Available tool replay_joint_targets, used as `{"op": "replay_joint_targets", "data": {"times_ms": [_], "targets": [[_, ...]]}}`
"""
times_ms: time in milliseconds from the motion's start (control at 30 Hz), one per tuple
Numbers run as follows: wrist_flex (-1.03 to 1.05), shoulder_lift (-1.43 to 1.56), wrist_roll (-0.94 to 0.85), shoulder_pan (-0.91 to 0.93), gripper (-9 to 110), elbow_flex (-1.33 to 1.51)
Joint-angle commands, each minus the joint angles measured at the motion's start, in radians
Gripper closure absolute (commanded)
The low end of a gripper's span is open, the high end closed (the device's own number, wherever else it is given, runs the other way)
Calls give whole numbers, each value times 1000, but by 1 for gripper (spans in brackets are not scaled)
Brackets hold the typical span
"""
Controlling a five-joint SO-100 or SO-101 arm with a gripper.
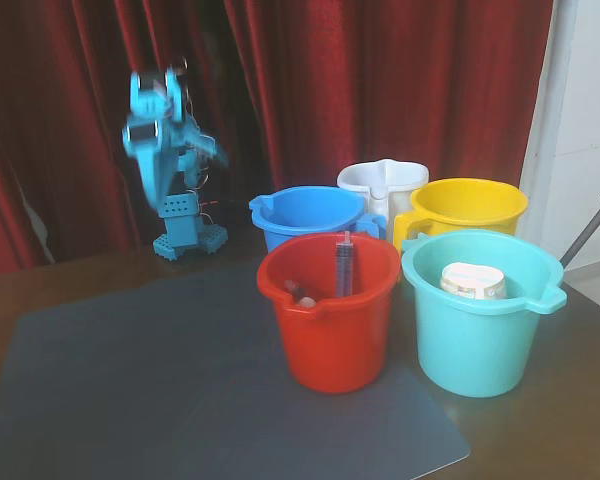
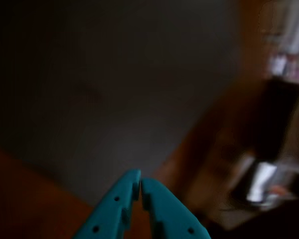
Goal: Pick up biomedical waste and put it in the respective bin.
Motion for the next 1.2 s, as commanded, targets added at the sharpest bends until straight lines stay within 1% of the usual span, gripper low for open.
{"op": "replay_joint_targets", "data": {"times_ms": [0,100,200,300,400,500,1167], "targets": [[-115,26,-3,-12,102,140],[-221,-18,-3,-12,102,281],[-221,-28,-11,6,102,273],[-161,-38,-2,64,102,275],[-20,-26,-2,147,102,259],[-6,-26,-2,196,102,259],[-6,-26,-2,201,102,258]]}}
